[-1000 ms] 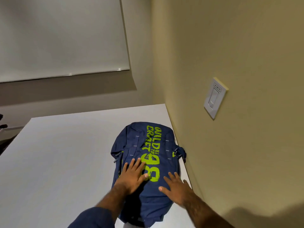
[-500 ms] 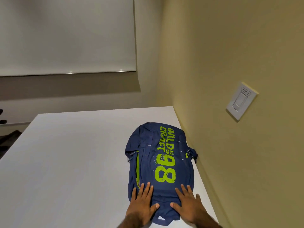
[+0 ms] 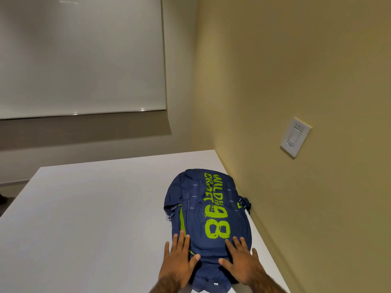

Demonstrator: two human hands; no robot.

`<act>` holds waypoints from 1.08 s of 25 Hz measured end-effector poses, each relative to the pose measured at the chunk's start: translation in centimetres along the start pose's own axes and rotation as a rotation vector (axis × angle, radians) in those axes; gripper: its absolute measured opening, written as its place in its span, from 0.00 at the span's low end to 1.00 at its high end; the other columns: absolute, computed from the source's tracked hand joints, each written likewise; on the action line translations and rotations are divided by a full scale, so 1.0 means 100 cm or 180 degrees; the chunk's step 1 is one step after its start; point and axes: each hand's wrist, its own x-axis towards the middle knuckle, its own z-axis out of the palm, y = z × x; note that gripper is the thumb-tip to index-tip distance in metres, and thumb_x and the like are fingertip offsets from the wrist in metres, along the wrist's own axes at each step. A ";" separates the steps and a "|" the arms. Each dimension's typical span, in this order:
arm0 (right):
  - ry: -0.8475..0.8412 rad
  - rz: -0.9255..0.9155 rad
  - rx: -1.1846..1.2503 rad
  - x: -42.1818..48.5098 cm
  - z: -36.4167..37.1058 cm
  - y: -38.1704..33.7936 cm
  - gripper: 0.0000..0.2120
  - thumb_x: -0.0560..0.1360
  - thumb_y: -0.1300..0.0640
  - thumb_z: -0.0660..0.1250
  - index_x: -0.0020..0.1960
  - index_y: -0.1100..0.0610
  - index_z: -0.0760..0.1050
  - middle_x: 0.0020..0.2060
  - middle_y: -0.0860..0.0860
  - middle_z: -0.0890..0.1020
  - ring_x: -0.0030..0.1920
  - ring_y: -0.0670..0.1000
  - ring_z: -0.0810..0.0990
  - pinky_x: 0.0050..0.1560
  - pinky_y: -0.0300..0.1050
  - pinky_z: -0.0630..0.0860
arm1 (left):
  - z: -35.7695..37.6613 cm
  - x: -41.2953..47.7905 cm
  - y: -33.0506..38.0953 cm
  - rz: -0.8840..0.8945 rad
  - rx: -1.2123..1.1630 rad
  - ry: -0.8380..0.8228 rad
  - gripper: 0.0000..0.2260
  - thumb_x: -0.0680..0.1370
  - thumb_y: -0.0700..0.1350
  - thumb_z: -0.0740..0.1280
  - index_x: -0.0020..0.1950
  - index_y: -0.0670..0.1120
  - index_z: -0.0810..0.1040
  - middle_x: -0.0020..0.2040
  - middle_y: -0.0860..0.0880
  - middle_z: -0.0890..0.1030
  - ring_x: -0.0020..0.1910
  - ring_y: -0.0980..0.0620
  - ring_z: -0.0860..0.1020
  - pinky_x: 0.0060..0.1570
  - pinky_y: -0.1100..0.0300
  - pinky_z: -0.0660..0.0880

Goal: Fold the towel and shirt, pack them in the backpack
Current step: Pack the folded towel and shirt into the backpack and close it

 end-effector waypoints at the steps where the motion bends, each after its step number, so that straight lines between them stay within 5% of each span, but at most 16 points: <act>1: 0.0039 0.0020 0.0002 -0.001 -0.001 0.001 0.70 0.46 0.18 0.25 0.83 0.47 0.44 0.83 0.51 0.43 0.82 0.56 0.38 0.78 0.64 0.44 | 0.003 0.003 0.001 0.0048 0.0021 -0.0170 0.38 0.81 0.70 0.39 0.79 0.47 0.66 0.81 0.47 0.60 0.80 0.44 0.56 0.73 0.52 0.33; 2: 0.0085 0.0052 0.0009 -0.003 -0.003 0.002 0.70 0.45 0.18 0.25 0.83 0.47 0.44 0.83 0.51 0.43 0.82 0.56 0.38 0.78 0.64 0.44 | 0.012 0.009 0.000 0.0053 0.0011 -0.0156 0.36 0.82 0.68 0.42 0.73 0.49 0.76 0.76 0.47 0.70 0.77 0.46 0.64 0.74 0.50 0.41; 4: 0.0164 0.0117 0.0027 -0.008 -0.008 0.002 0.70 0.45 0.19 0.25 0.83 0.47 0.44 0.83 0.51 0.42 0.82 0.56 0.38 0.78 0.64 0.43 | 0.018 0.017 -0.003 -0.0019 -0.0002 0.0106 0.36 0.82 0.68 0.43 0.69 0.49 0.81 0.73 0.48 0.75 0.74 0.48 0.67 0.74 0.50 0.45; 5: 0.0182 0.0130 0.0049 -0.011 -0.009 0.002 0.69 0.46 0.19 0.26 0.83 0.47 0.44 0.83 0.51 0.42 0.82 0.56 0.38 0.78 0.64 0.43 | 0.005 0.011 0.001 -0.0083 -0.0044 0.0035 0.38 0.82 0.69 0.40 0.73 0.48 0.76 0.76 0.47 0.71 0.77 0.47 0.63 0.74 0.50 0.42; 8: 0.0213 0.0197 0.0127 -0.021 -0.008 0.003 0.67 0.48 0.19 0.26 0.83 0.47 0.43 0.83 0.51 0.42 0.82 0.55 0.38 0.78 0.64 0.42 | -0.011 0.003 0.006 0.0015 -0.0356 0.0174 0.51 0.66 0.75 0.22 0.81 0.46 0.38 0.81 0.51 0.35 0.81 0.48 0.35 0.74 0.52 0.29; 12: 0.0235 0.0185 -0.0024 -0.023 -0.005 0.002 0.65 0.50 0.20 0.26 0.83 0.47 0.43 0.83 0.51 0.42 0.82 0.55 0.38 0.77 0.65 0.41 | -0.027 0.000 -0.013 0.0103 -0.0441 0.0230 0.59 0.57 0.76 0.16 0.82 0.49 0.36 0.79 0.52 0.30 0.81 0.50 0.34 0.77 0.48 0.33; 14: 0.0224 0.0126 -0.0073 -0.023 -0.004 0.000 0.54 0.64 0.19 0.33 0.83 0.47 0.44 0.83 0.51 0.43 0.82 0.55 0.38 0.77 0.64 0.41 | -0.039 0.007 -0.027 0.0044 -0.0478 0.0326 0.59 0.57 0.75 0.15 0.83 0.49 0.37 0.80 0.52 0.32 0.81 0.50 0.35 0.78 0.48 0.34; 16: 0.0258 0.0079 -0.0202 -0.015 -0.001 -0.005 0.38 0.80 0.30 0.48 0.83 0.48 0.46 0.83 0.51 0.44 0.82 0.56 0.39 0.78 0.64 0.41 | -0.051 0.019 -0.045 0.0003 -0.0441 0.0412 0.58 0.58 0.75 0.14 0.83 0.50 0.38 0.80 0.52 0.32 0.82 0.50 0.36 0.78 0.48 0.34; 19: 0.0460 -0.0171 -0.0312 0.009 -0.004 -0.017 0.30 0.82 0.40 0.56 0.81 0.48 0.58 0.82 0.51 0.55 0.82 0.56 0.48 0.78 0.65 0.47 | -0.070 0.040 -0.070 -0.0049 -0.0330 0.0486 0.54 0.61 0.73 0.14 0.82 0.50 0.36 0.79 0.53 0.31 0.81 0.50 0.36 0.78 0.49 0.35; 22: 0.0786 -0.0526 -0.0673 0.048 -0.010 -0.030 0.16 0.73 0.43 0.69 0.58 0.46 0.82 0.61 0.49 0.82 0.63 0.54 0.79 0.64 0.64 0.73 | -0.086 0.061 -0.090 -0.0174 -0.0097 0.0476 0.38 0.76 0.68 0.25 0.82 0.49 0.36 0.78 0.51 0.31 0.82 0.47 0.37 0.78 0.49 0.38; 24: 0.1068 -0.0752 -0.0870 0.074 -0.014 -0.047 0.09 0.68 0.45 0.76 0.44 0.47 0.82 0.44 0.48 0.84 0.47 0.53 0.83 0.53 0.58 0.79 | -0.095 0.079 -0.100 -0.0260 0.0209 0.0332 0.26 0.87 0.49 0.45 0.83 0.50 0.38 0.81 0.48 0.34 0.82 0.44 0.39 0.79 0.47 0.41; 27: 0.1065 -0.1014 -0.0925 0.095 -0.028 -0.078 0.08 0.78 0.50 0.66 0.54 0.51 0.80 0.51 0.51 0.82 0.55 0.55 0.79 0.63 0.59 0.71 | -0.110 0.105 -0.101 -0.0254 0.0343 0.0180 0.36 0.81 0.31 0.53 0.84 0.50 0.39 0.83 0.47 0.38 0.82 0.44 0.38 0.79 0.46 0.41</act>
